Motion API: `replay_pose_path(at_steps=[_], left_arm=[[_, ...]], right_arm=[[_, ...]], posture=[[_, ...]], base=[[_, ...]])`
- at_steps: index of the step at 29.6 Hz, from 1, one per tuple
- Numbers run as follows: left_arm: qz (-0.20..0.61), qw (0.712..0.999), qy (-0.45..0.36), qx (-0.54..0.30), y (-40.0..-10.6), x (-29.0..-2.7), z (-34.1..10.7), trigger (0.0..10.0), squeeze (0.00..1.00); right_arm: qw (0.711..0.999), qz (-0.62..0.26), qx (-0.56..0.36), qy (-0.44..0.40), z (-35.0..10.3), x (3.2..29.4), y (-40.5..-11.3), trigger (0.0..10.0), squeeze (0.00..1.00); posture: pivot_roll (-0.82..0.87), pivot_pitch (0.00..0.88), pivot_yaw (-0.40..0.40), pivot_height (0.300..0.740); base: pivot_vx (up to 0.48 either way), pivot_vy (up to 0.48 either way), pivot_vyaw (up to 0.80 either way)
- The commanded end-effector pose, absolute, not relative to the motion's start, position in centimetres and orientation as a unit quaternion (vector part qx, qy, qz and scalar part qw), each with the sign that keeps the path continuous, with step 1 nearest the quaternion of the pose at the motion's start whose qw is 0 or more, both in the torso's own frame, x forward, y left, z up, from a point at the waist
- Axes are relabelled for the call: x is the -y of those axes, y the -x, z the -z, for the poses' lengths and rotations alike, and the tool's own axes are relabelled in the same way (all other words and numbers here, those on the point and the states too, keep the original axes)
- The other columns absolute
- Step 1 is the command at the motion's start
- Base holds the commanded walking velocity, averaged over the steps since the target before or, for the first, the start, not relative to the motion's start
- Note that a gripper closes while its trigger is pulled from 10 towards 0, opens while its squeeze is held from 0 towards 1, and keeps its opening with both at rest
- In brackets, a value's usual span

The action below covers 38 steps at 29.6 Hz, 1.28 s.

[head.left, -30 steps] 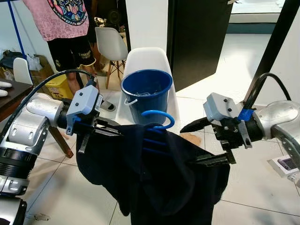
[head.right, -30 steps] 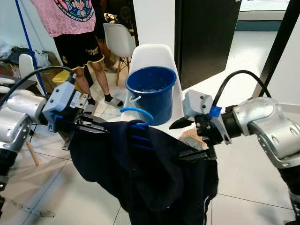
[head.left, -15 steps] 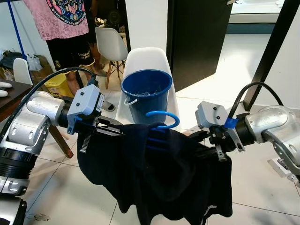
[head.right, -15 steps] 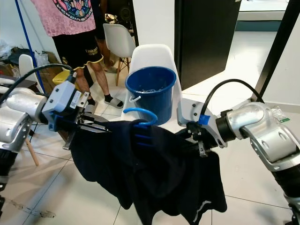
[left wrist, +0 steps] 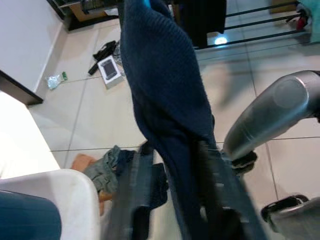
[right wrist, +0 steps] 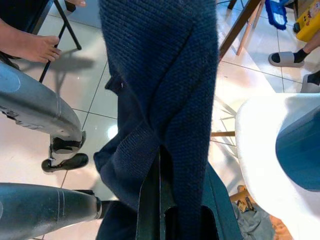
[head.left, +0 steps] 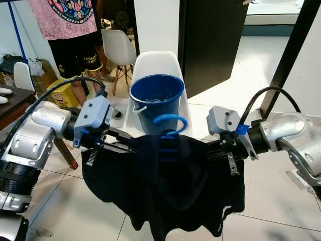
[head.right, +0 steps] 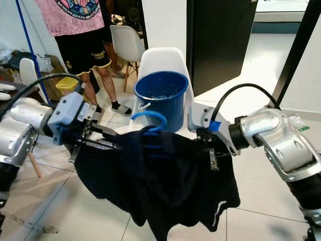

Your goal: Hang hanger

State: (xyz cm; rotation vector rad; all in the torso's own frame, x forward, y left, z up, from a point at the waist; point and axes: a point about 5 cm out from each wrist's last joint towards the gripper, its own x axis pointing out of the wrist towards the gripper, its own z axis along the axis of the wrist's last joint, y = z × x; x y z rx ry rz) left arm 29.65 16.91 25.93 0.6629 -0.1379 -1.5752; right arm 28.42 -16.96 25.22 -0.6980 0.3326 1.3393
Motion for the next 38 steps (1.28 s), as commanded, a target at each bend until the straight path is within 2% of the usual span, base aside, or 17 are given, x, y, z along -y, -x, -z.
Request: replay_pose_path(at_steps=[1, 12, 14, 16, 17, 19, 20, 23, 26, 28, 30, 31, 32, 35, 36, 37, 38], left_arm=[[0.694, 0.655, -0.295, 0.042, -29.6, -17.5, -25.8, 10.0, 1.0], [0.663, 0.688, -0.293, 0.032, -30.5, -19.1, -25.7, 10.0, 1.0], [0.632, 0.72, -0.283, 0.039, -31.2, -20.6, -26.4, 10.0, 1.0], [0.632, 0.72, -0.283, 0.039, -31.2, -20.6, -26.4, 10.0, 1.0], [0.615, 0.743, -0.258, 0.052, -31.5, -21.4, -26.9, 10.0, 1.0], [0.615, 0.743, -0.258, 0.052, -31.5, -21.4, -26.9, 10.0, 1.0], [0.598, 0.765, -0.23, 0.063, -31.9, -22.1, -27.0, 10.0, 1.0], [0.598, 0.765, -0.23, 0.063, -31.9, -22.1, -27.0, 10.0, 1.0], [0.554, 0.815, -0.154, 0.07, -32.4, -23.2, -25.2, 10.0, 1.0], [0.554, 0.815, -0.154, 0.07, -32.4, -23.2, -25.2, 10.0, 1.0], [0.494, 0.862, -0.106, 0.052, -33.1, -23.6, -22.1, 10.0, 1.0], [0.494, 0.862, -0.106, 0.052, -33.1, -23.6, -22.1, 10.0, 1.0], [0.442, 0.893, -0.084, 0.022, -33.7, -23.5, -19.8, 10.0, 1.0], [0.442, 0.893, -0.084, 0.022, -33.7, -23.5, -19.8, 10.0, 1.0], [0.4, 0.914, -0.066, -0.017, -33.9, -23.1, -16.9, 10.0, 0.42], [0.356, 0.932, -0.039, -0.06, -33.6, -22.5, -13.7, 10.0, 0.0], [0.29, 0.951, -0.012, -0.105, -33.3, -22.0, -10.4, 10.0, 0.0]], right_arm=[[0.717, -0.607, -0.145, 0.311, -25.3, 16.7, -28.4, 0.0, 0.0], [0.721, -0.601, -0.16, 0.307, -24.5, 17.2, -28.5, 0.0, 0.0], [0.73, -0.58, -0.194, 0.304, -22.8, 18.5, -29.0, 0.0, 0.0], [0.73, -0.58, -0.194, 0.304, -22.8, 18.5, -29.0, 0.0, 0.0], [0.742, -0.563, -0.214, 0.294, -21.6, 19.4, -29.4, 0.0, 0.0], [0.742, -0.563, -0.214, 0.294, -21.6, 19.4, -29.4, 0.0, 0.0], [0.754, -0.547, -0.233, 0.279, -20.4, 20.2, -29.7, 0.0, 0.0], [0.754, -0.547, -0.233, 0.279, -20.4, 20.2, -29.7, 0.0, 0.0], [0.797, -0.473, -0.284, 0.245, -17.4, 22.6, -30.6, 0.0, 0.0], [0.797, -0.473, -0.284, 0.245, -17.4, 22.6, -30.6, 0.0, 0.0], [0.847, -0.366, -0.327, 0.204, -14.9, 25.1, -31.5, 0.0, 0.0], [0.847, -0.366, -0.327, 0.204, -14.9, 25.1, -31.5, 0.0, 0.0], [0.877, -0.299, -0.332, 0.177, -13.8, 26.3, -32.0, 3.8, 0.0], [0.877, -0.299, -0.332, 0.177, -13.8, 26.3, -32.0, 3.8, 0.0], [0.898, -0.243, -0.335, 0.147, -12.7, 27.2, -32.2, 10.0, 0.0], [0.919, -0.185, -0.329, 0.115, -11.4, 27.9, -32.2, 10.0, 0.0], [0.935, -0.132, -0.321, 0.077, -9.7, 28.1, -31.9, 10.0, 0.0]], posture=[[-0.09, 0.0, 0.044, 0.74], [-0.09, 0.0, 0.042, 0.74], [-0.09, 0.0, 0.04, 0.74], [-0.09, 0.0, 0.04, 0.74], [-0.09, 0.0, 0.04, 0.74], [-0.09, 0.0, 0.04, 0.74], [-0.09, 0.0, 0.04, 0.74], [-0.09, 0.0, 0.04, 0.74], [-0.09, 0.0, 0.039, 0.74], [-0.09, 0.0, 0.039, 0.74], [-0.08, 0.0, 0.036, 0.74], [-0.08, 0.0, 0.036, 0.74], [-0.08, 0.0, 0.038, 0.74], [-0.08, 0.0, 0.038, 0.74], [-0.08, 0.0, 0.04, 0.74], [-0.09, 0.0, 0.039, 0.74], [-0.09, 0.0, 0.038, 0.74]], base=[[0.0, 0.0, 0.0], [0.0, 0.0, 0.0], [0.0, 0.0, 0.0], [0.0, 0.0, 0.0], [0.0, 0.0, 0.0], [0.0, 0.0, 0.0], [0.0, 0.0, 0.0], [0.0, 0.0, 0.0], [0.0, 0.0, 0.0], [0.0, 0.0, 0.0], [0.0, 0.0, 0.0], [0.0, 0.0, 0.0], [0.0, 0.0, 0.0], [0.0, 0.0, 0.0], [0.0, 0.0, 0.0], [0.0, 0.0, 0.0], [0.0, 0.0, -0.58]])
